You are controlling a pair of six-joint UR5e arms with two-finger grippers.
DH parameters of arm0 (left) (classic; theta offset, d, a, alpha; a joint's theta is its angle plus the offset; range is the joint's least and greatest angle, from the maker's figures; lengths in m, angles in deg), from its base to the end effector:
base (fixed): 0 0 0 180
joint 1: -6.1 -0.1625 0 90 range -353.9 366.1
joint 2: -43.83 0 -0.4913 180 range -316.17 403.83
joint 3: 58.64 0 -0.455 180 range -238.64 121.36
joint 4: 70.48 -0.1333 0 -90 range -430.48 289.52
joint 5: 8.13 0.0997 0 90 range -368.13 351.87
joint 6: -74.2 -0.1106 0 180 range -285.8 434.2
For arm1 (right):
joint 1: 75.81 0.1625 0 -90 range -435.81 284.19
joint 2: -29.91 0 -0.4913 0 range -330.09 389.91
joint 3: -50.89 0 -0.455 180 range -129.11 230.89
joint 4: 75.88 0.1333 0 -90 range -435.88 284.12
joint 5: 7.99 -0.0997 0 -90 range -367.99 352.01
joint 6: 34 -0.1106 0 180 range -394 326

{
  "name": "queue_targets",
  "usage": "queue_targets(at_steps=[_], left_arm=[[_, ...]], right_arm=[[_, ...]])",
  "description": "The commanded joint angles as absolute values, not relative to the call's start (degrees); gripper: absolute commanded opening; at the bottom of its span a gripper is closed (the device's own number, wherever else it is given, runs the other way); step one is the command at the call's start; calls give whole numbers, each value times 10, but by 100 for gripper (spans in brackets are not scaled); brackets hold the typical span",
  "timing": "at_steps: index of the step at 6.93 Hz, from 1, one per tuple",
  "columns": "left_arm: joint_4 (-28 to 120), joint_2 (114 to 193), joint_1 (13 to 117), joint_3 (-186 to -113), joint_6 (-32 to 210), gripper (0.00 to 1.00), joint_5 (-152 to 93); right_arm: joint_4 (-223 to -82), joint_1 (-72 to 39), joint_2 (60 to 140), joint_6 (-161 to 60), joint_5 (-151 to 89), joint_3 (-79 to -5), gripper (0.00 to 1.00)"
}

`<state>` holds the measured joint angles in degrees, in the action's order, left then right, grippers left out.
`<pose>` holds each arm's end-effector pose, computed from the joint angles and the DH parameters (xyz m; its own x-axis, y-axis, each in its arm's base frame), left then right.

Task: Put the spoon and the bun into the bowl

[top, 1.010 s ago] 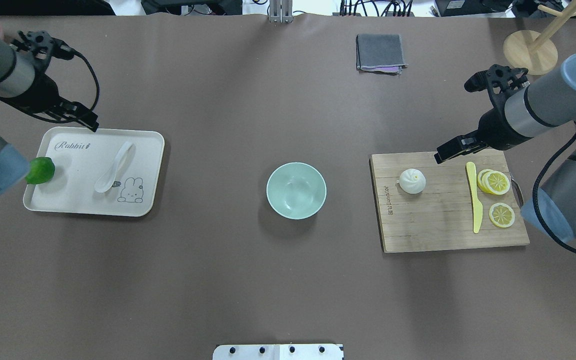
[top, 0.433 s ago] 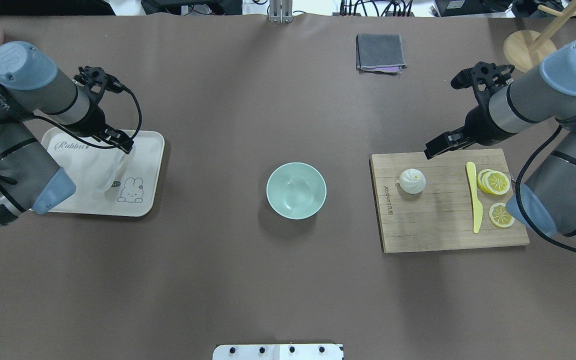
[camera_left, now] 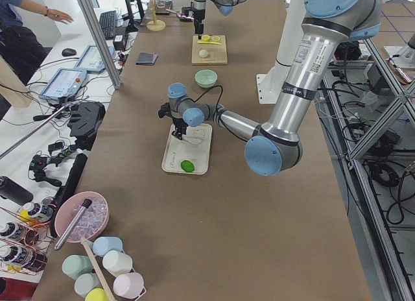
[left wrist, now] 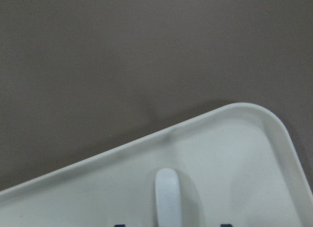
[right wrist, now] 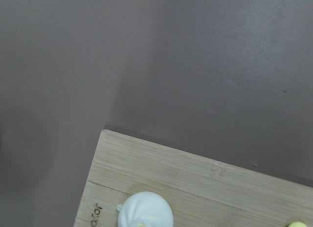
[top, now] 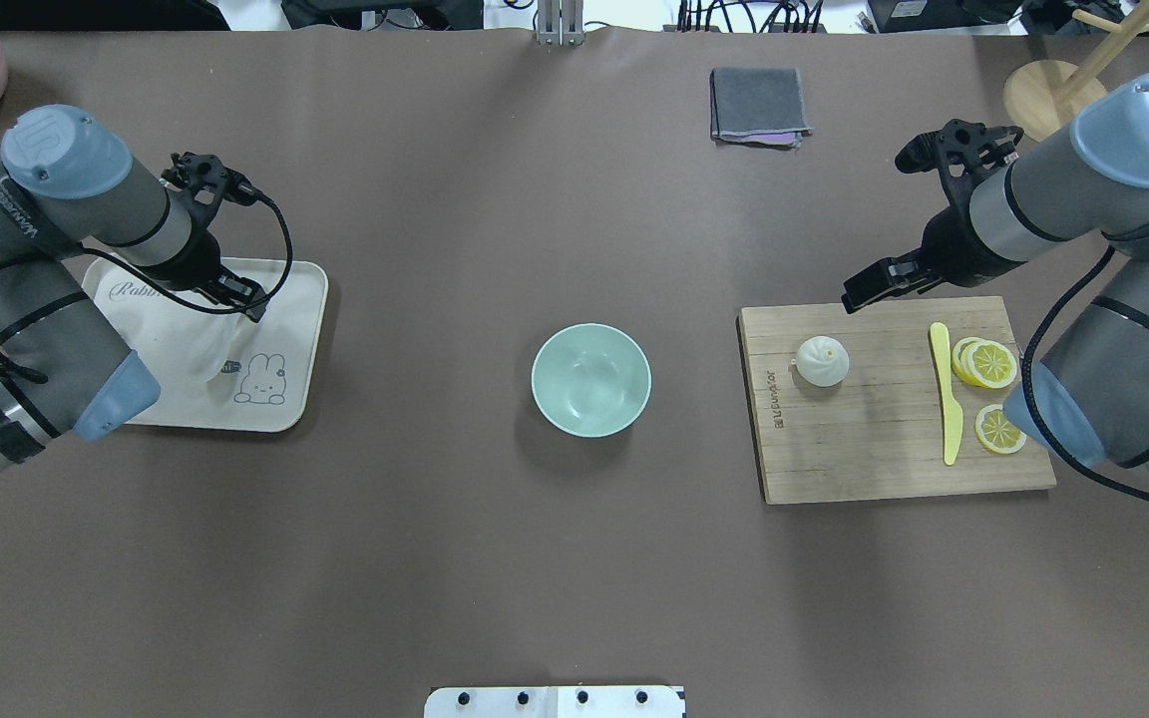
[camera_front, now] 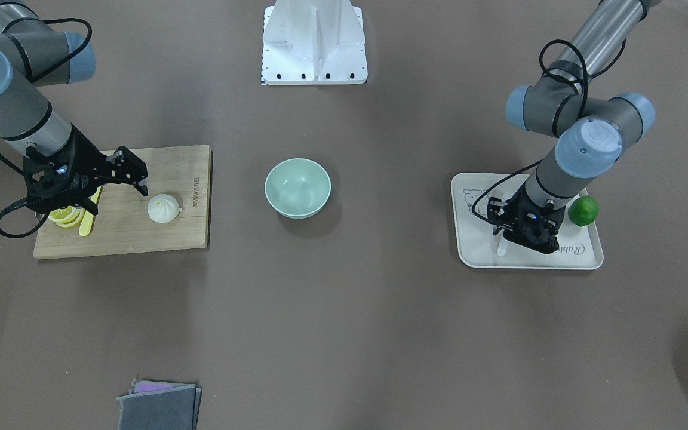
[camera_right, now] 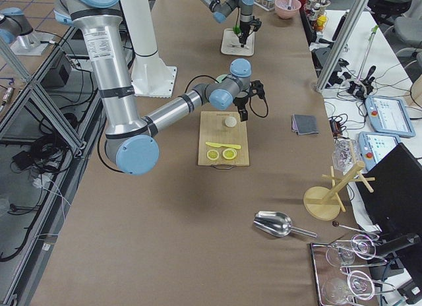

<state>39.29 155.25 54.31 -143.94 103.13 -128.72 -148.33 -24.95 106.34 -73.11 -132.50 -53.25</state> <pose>0.4437 -0.6120 0.5062 0.6444 0.4096 -0.6457 -0.2560 0.9113 0.3226 -0.3574 -0.5511 0.4218 0.5791 -0.3014 0.7575 0.1018 0.9486 0.2996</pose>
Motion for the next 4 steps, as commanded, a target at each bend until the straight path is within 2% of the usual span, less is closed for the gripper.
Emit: queue_targets(at_steps=[1, 2, 3, 4], left_arm=[[392, 1551, 541, -1438, 1034, 37, -1287], [392, 1551, 541, -1438, 1035, 16, -1287], [392, 1552, 541, -1442, 1036, 0, -1290], [391, 1559, 541, -1449, 1039, 0, -1292]], right_arm=[[-1483, -249, 1063, -745, -1326, -535, 98], [-1483, -249, 1063, -757, -1327, -538, 98], [-1482, -249, 1062, -757, -1326, -537, 98], [-1482, -249, 1061, -758, -1326, -539, 98]])
